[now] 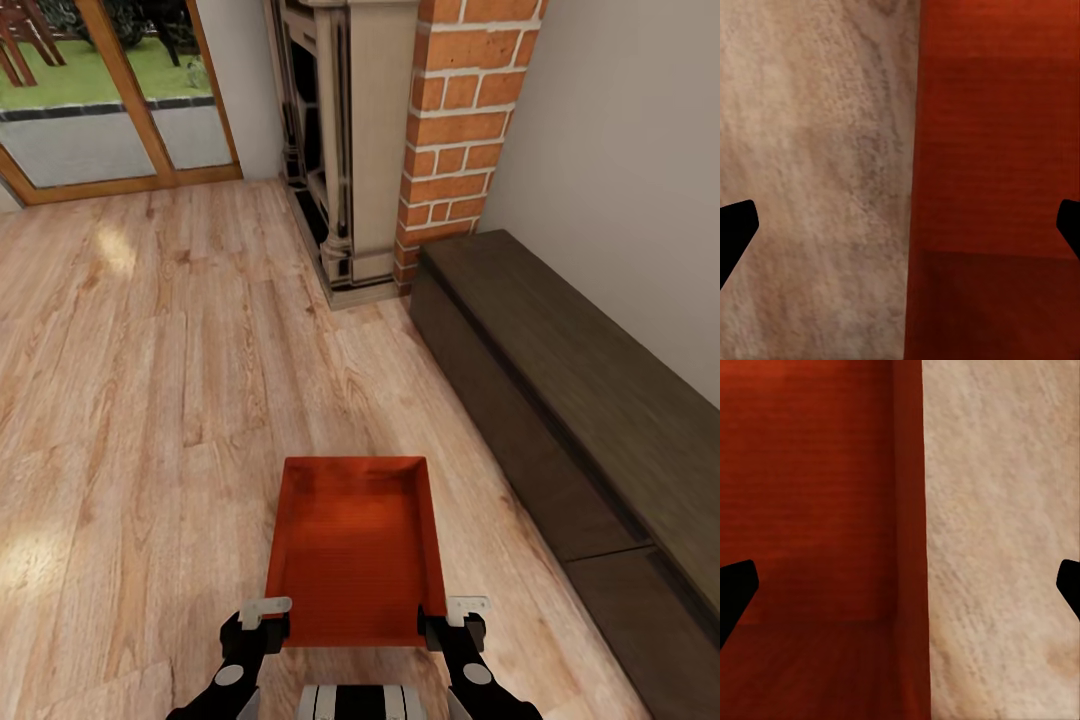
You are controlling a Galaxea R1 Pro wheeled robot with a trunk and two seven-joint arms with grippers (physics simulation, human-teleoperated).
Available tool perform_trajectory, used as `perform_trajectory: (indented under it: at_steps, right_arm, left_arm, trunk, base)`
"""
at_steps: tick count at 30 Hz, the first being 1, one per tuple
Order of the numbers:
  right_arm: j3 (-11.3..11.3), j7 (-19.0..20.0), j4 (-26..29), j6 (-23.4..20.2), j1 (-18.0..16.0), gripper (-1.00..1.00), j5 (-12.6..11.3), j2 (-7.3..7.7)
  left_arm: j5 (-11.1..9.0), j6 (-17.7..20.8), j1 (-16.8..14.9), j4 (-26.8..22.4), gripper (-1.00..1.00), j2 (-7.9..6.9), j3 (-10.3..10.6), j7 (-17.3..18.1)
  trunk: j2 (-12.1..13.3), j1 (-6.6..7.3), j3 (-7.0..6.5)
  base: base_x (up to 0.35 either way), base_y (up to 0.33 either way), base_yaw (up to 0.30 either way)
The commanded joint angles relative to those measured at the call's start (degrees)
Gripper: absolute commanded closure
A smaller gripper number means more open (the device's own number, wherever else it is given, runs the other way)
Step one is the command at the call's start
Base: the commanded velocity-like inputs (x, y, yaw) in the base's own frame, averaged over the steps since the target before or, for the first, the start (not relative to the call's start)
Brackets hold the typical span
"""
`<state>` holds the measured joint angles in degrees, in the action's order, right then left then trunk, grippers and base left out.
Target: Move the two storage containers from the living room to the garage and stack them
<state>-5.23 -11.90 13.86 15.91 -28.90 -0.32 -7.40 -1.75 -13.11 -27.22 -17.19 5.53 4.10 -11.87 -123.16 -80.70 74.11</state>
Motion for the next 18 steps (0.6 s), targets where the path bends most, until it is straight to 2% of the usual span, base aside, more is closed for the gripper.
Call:
perform_trajectory:
  at_steps: [1,13,18]
  right_arm:
    - [-0.5,-0.5,-0.1,0.1,0.0,-1.0,0.0,0.02]
    - [-0.5,-0.5,-0.1,0.1,0.0,-1.0,0.0,0.02]
    - [-0.5,-0.5,-0.1,0.1,0.0,-1.0,0.0,0.02]
  left_arm:
    - [-0.2,-0.2,0.0,0.0,-1.0,-0.04,0.4,-0.4]
    - [-0.3,-0.3,0.0,0.0,-1.0,-0.07,0.4,-0.4]
    - [-0.2,-0.3,0.0,0.0,-1.0,-0.12,0.4,-0.4]
  trunk:
    - [-0.4,-0.22,0.22]
    - [-5.2,-2.85,2.37]
    - [-5.2,-2.85,2.37]
  base:
    - [0.0,0.0,0.0]
    - [0.0,0.0,0.0]
    - [0.0,0.0,0.0]
